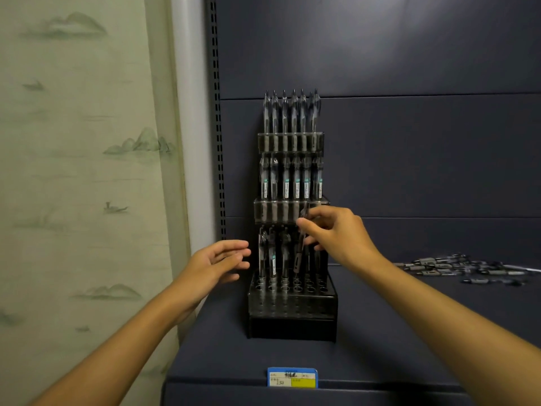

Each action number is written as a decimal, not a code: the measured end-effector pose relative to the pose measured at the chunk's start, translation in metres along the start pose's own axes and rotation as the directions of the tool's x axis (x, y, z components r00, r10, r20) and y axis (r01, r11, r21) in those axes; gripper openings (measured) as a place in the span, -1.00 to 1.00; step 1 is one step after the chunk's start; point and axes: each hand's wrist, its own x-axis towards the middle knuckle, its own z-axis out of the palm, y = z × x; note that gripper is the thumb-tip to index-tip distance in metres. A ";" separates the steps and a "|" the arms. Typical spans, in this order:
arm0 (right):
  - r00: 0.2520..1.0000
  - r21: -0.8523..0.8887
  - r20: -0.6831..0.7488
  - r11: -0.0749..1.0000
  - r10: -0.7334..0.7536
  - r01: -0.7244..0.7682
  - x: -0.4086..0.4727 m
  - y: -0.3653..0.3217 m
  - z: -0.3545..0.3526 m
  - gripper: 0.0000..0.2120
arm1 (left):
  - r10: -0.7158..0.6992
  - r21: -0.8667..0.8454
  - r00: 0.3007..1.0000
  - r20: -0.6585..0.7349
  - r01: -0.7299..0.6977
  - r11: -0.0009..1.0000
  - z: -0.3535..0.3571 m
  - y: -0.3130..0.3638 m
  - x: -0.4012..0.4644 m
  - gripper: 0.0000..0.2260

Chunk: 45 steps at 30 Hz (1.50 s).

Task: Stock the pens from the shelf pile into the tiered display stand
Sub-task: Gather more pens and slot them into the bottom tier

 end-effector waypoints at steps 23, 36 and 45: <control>0.997 -0.188 0.071 0.982 0.026 -0.012 -0.017 0.028 0.019 -0.72 | 0.087 0.018 0.993 0.077 -0.089 0.996 0.013 0.017 -0.013 -0.80; 0.997 -0.382 0.012 0.921 0.082 -0.072 -0.058 0.113 -0.130 -0.88 | 0.206 0.245 0.870 0.448 -0.341 0.908 0.170 0.033 0.024 -0.80; 0.978 -0.532 0.113 0.842 0.178 -0.092 -0.064 0.228 -0.237 -0.76 | 0.090 0.536 0.838 0.538 -0.422 0.731 0.332 -0.001 0.069 -0.71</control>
